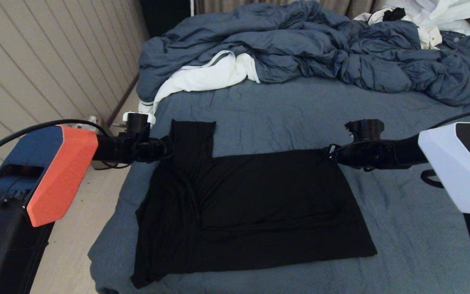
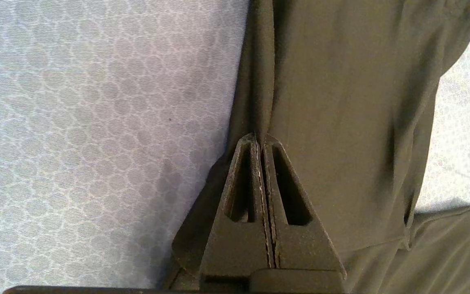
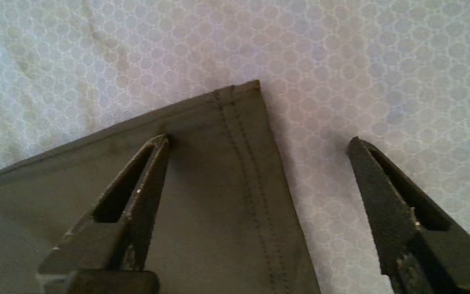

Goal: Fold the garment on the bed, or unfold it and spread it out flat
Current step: Fold the black T-shirt

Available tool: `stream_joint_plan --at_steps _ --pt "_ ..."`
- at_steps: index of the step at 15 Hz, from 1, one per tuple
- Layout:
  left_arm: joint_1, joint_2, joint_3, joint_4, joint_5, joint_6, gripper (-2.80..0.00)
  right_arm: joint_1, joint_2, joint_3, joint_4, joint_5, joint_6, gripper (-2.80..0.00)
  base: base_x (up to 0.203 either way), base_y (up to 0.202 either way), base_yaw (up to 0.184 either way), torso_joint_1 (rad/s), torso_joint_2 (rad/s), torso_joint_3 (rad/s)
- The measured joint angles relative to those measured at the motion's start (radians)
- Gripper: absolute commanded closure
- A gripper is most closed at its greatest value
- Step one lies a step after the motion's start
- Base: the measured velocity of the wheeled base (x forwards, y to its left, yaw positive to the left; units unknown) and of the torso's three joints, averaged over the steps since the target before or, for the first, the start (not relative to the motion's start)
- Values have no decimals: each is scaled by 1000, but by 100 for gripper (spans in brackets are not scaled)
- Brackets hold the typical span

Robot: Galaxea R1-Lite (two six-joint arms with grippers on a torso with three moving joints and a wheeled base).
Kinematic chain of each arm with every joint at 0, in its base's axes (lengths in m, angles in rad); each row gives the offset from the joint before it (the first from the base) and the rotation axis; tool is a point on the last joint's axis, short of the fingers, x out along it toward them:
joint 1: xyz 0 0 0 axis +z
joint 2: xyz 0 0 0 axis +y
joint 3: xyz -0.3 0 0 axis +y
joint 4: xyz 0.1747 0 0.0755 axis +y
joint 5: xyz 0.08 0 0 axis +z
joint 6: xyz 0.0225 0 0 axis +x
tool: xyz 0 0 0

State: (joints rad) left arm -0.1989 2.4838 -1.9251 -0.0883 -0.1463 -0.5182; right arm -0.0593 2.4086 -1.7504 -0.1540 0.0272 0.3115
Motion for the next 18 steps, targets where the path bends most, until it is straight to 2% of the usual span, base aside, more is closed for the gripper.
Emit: stream_joint_plan --at_steps 13,18 --pt "-5 8 0 0 0 0 0 11 30 -20 -2 -20 4 0 0 0 0 0 0 0" --pt "-11 -20 15 0 6 -8 0 10 -28 2 1 -20 23 0 0 0 0 0 0 0"
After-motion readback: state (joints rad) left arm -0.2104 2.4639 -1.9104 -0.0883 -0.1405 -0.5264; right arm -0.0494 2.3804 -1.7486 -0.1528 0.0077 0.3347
